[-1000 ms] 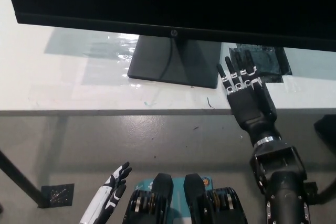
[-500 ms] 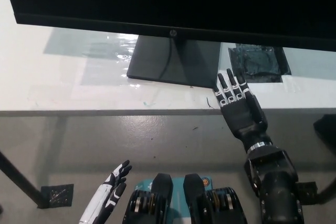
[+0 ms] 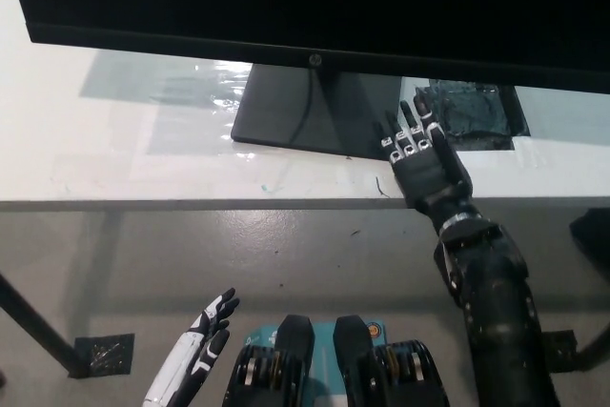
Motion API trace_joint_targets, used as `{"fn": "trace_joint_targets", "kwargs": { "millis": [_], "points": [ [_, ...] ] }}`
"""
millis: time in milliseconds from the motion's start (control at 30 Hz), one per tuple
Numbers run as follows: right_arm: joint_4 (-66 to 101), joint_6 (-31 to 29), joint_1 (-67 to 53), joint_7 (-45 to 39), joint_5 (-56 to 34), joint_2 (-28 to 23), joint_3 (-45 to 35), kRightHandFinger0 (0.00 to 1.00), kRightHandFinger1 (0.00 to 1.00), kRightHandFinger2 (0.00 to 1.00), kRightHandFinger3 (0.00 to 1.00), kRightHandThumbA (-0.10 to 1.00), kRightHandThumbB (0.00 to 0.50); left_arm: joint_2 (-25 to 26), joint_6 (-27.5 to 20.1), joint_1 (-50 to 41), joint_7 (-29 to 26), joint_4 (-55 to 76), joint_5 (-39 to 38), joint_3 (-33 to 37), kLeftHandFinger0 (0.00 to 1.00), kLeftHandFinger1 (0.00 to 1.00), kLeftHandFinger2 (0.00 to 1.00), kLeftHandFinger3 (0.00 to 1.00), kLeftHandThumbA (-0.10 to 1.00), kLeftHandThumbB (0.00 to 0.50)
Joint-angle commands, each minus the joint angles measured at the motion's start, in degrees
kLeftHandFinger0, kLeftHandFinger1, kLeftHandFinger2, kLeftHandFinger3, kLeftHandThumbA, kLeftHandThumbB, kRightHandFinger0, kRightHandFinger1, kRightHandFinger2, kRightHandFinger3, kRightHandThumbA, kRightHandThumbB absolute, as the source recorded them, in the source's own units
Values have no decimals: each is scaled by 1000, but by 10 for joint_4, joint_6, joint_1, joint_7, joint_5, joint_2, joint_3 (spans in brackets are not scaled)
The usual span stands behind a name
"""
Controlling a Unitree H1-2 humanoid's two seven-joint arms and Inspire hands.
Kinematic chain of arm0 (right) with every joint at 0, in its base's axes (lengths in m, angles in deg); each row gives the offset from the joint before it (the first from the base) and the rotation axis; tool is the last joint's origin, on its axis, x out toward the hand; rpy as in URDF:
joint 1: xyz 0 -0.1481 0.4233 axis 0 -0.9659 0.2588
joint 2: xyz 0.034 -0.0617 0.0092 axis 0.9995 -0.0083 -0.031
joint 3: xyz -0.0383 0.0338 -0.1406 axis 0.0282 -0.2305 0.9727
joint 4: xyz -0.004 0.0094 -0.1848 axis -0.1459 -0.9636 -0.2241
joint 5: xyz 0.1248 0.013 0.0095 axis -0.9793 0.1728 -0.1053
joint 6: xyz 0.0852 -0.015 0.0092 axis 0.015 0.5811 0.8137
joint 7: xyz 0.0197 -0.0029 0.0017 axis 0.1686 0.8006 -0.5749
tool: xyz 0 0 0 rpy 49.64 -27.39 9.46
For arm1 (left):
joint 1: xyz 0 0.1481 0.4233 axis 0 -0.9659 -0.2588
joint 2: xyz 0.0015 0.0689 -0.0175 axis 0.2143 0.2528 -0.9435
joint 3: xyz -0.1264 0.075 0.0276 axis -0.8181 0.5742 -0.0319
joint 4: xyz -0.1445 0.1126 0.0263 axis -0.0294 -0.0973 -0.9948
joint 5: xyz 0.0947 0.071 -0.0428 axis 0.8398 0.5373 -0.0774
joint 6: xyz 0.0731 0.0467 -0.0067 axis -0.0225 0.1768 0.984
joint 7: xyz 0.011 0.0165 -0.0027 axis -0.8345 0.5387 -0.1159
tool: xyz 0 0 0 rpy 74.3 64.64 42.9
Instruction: The monitor is being placed at the center of the desk and the robot uses its right hand to grab on the right side of the monitor and tilt the angle of the montior sideways.
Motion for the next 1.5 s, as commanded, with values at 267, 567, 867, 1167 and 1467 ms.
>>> {"fn": "trace_joint_targets", "kwargs": {
  "millis": [267,567,867,1167,1467],
  "points": [
    [-90,-56,106,-50,42,-29,-34,1000,1000,1000,1000,1000,296,9,-23,4,-10,6,-2,0,1000,1000,1000,1000,1000,302],
    [-191,-88,151,-82,62,-48,-59,1000,1000,1000,1000,1000,309,7,-23,-1,-11,7,-4,-2,1000,1000,1000,1000,1000,307],
    [-288,-122,199,-95,86,-74,-78,1000,1000,1000,1000,1000,336,7,-23,0,-12,7,-4,-2,1000,1000,1000,1000,1000,307],
    [-337,-140,228,-99,101,-89,-98,1000,1000,1000,1000,1000,333,6,-23,-2,-11,7,-5,-3,1000,1000,1000,1000,1000,307],
    [-341,-136,252,-108,107,-96,-115,1000,1000,1000,1000,1000,316,8,-23,-2,-11,7,-4,-2,1000,1000,1000,1000,1000,304]
  ]
}}
